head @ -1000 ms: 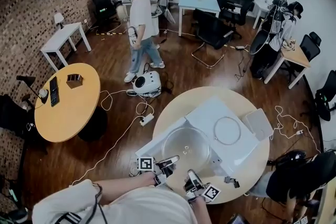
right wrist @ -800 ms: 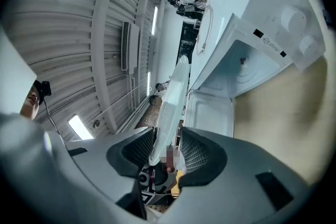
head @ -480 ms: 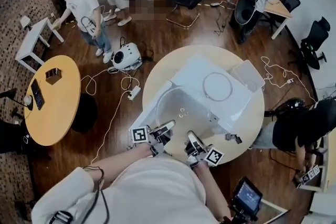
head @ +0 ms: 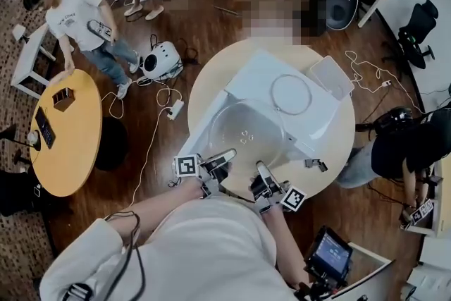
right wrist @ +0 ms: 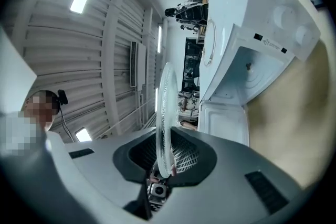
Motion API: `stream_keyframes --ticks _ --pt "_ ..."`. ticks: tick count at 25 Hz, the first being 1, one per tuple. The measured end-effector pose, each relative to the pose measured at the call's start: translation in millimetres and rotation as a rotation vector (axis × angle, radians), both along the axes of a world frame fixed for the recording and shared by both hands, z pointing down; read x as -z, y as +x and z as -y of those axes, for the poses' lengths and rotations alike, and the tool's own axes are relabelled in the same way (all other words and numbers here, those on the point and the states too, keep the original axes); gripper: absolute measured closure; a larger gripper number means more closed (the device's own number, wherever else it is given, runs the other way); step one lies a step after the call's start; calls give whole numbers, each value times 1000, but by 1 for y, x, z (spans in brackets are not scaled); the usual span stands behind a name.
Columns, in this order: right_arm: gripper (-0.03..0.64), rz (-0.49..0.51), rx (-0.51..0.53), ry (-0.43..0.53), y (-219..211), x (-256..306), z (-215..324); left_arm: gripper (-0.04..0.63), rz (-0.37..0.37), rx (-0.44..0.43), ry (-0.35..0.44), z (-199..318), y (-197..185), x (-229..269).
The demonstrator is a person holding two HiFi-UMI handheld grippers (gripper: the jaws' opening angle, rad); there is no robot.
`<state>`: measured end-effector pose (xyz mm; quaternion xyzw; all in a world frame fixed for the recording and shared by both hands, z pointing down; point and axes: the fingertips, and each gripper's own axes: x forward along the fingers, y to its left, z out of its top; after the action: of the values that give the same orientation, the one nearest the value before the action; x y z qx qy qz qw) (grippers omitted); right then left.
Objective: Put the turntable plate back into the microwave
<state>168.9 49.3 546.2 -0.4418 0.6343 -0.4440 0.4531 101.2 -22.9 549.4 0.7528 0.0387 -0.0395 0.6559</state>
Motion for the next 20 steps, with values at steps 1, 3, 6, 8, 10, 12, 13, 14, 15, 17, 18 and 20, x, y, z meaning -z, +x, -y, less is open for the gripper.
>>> stream_keyframes --ticks 1,3,6,8,10,12,13,14,15,17,18,20 --pt "561 -2 2 -7 -1 -2 0 555 9 2 -15 0 -1 -4" --pt "561 7 7 -25 -3 -9 -2 555 29 19 -38 2 -5 -13" --pt "561 37 9 -62 -7 -21 -10 555 73 53 -31 5 -15 -26" --pt "561 54 10 -81 -8 -28 -14 554 111 65 -14 4 -21 -36" --pt "561 68 10 -98 -7 -35 -17 545 144 75 -21 3 -24 -41" --pt "561 81 9 -119 -6 -42 -19 526 207 81 0 3 -30 -52" --pt "561 85 11 -129 -6 -45 -20 520 243 85 12 4 -35 -58" --pt "561 89 14 -139 -6 -50 -21 511 277 90 15 4 -39 -65" --pt "561 95 18 -151 -6 -55 -22 508 308 96 15 4 -43 -70" --pt "561 103 28 -175 -5 -66 -23 508 368 101 20 3 -50 -80" --pt "561 109 32 -189 -5 -72 -24 506 396 100 25 1 -53 -85" --pt "561 129 37 -218 -5 -84 -25 495 444 92 30 -2 -58 -92"
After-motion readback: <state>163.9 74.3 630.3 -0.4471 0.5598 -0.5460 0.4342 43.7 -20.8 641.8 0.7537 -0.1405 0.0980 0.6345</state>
